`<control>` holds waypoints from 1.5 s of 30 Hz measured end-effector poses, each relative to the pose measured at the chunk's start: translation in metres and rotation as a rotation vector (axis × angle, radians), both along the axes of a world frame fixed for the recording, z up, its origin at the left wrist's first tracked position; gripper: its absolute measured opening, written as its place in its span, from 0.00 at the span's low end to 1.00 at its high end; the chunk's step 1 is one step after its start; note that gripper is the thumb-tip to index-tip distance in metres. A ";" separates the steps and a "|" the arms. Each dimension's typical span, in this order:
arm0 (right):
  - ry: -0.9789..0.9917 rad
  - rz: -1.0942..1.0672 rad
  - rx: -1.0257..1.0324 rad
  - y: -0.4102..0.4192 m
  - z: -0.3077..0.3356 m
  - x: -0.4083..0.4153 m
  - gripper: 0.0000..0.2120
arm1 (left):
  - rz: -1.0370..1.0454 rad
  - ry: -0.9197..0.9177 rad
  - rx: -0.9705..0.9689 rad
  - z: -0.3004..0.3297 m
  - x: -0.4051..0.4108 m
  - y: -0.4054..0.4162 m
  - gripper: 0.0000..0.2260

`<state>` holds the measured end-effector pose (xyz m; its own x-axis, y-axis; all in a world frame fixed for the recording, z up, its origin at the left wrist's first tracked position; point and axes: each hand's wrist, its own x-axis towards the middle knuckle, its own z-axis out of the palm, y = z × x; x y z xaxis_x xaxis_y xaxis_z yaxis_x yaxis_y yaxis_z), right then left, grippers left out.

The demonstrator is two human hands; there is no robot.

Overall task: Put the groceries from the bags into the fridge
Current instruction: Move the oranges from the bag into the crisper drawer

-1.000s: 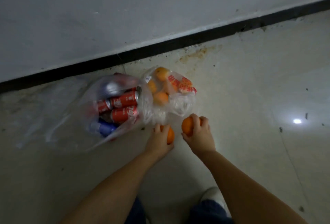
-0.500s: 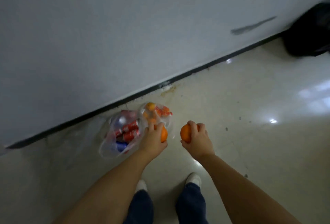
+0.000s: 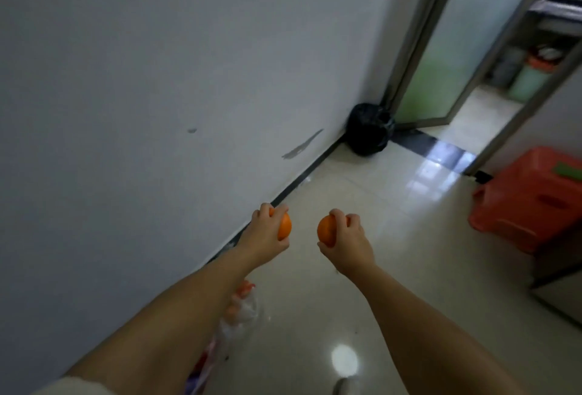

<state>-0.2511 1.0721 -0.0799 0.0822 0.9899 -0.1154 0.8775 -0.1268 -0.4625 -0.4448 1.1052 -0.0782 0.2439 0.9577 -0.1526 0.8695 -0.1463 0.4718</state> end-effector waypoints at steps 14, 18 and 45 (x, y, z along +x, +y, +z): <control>-0.050 -0.431 0.235 -0.139 0.122 0.233 0.36 | -0.403 -0.159 0.196 0.131 0.265 -0.059 0.30; -0.134 -0.570 0.269 -0.216 0.147 0.343 0.37 | -0.523 -0.244 0.222 0.155 0.397 -0.112 0.28; -0.359 -1.153 0.411 -0.347 0.254 0.892 0.40 | -0.929 -0.671 -0.017 0.283 1.056 -0.189 0.37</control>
<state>0.6412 0.7248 0.1744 0.8774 0.2822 0.3881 0.4384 -0.8001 -0.4094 0.6110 0.9157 0.2052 0.8932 0.3639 0.2643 0.0011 -0.5895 0.8078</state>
